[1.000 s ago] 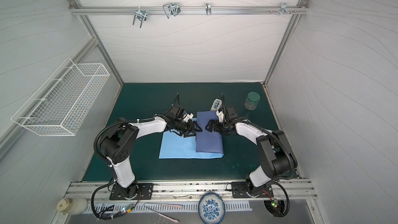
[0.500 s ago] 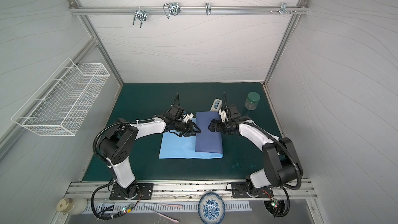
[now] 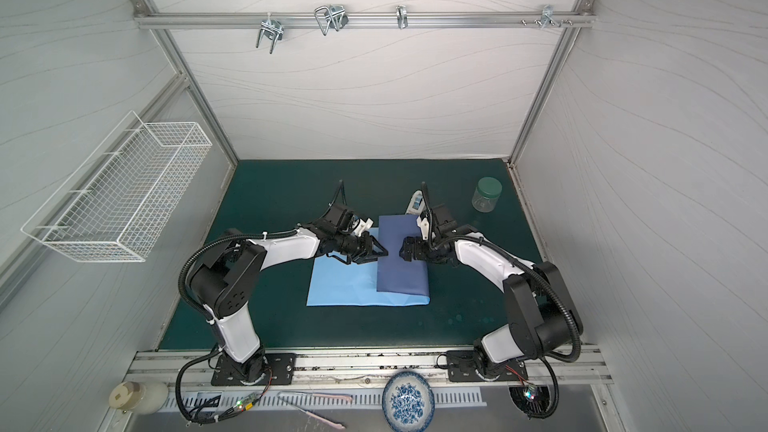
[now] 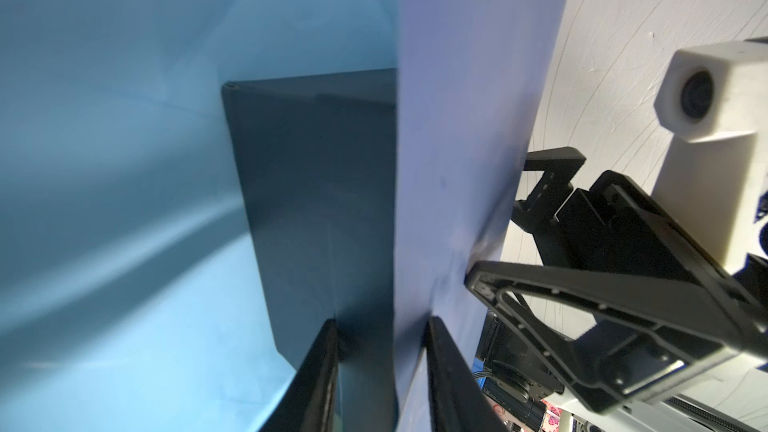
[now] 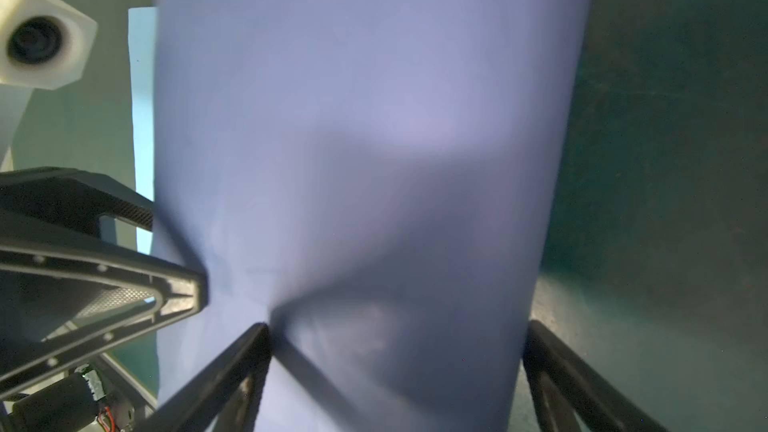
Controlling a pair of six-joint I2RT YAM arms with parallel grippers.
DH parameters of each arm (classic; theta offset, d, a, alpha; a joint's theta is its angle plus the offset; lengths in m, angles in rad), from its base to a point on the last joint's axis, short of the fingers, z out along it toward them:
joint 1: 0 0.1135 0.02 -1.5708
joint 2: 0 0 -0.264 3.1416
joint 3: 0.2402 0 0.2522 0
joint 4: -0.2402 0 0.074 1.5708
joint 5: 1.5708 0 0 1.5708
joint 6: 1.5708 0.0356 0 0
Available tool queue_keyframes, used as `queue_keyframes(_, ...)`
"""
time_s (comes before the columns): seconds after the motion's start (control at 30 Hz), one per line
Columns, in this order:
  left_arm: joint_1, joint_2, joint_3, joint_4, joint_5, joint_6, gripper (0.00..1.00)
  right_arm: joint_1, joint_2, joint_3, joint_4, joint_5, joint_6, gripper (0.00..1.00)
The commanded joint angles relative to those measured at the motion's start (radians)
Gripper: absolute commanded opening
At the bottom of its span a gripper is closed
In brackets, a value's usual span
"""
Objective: Wrap the gift box in paper
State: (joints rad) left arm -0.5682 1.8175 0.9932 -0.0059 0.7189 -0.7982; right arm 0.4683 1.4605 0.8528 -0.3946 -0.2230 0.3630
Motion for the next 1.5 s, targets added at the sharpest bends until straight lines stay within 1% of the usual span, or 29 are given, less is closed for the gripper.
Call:
queue_keyframes(0.0, -0.009, 0.026, -0.043, -0.042, -0.05, -0.007, 0.31, 0.029, 0.023, 0.024, -0.054, 0.075, -0.039, 0.91)
queue_keyframes(0.33, -0.009, 0.032, -0.074, -0.01, -0.044, -0.019, 0.29, 0.122, 0.062, 0.082, -0.13, 0.201, -0.079, 0.82)
queue_keyframes(0.47, -0.01, 0.036, -0.076, -0.003, -0.038, -0.021, 0.29, 0.132, 0.075, 0.088, -0.144, 0.222, -0.084, 0.8)
queue_keyframes(0.63, -0.009, 0.022, -0.067, -0.009, -0.038, -0.028, 0.38, 0.132, 0.09, 0.083, -0.143, 0.203, -0.082, 0.8)
queue_keyframes(0.93, -0.008, -0.007, -0.011, -0.031, -0.03, -0.036, 0.62, 0.132, 0.095, 0.07, -0.14, 0.204, -0.078, 0.82)
queue_keyframes(1.07, -0.008, -0.004, 0.012, -0.022, -0.025, -0.045, 0.69, 0.133, 0.095, 0.063, -0.135, 0.202, -0.078, 0.83)
queue_keyframes(1.17, -0.008, 0.009, 0.036, -0.023, -0.03, -0.048, 0.71, 0.133, 0.093, 0.06, -0.132, 0.202, -0.075, 0.83)
queue_keyframes(1.37, -0.007, 0.049, 0.085, -0.049, -0.043, -0.035, 0.71, 0.134, 0.095, 0.055, -0.126, 0.201, -0.076, 0.83)
queue_keyframes(1.47, -0.007, 0.061, 0.085, -0.075, -0.062, -0.015, 0.67, 0.132, 0.092, 0.057, -0.124, 0.196, -0.076, 0.84)
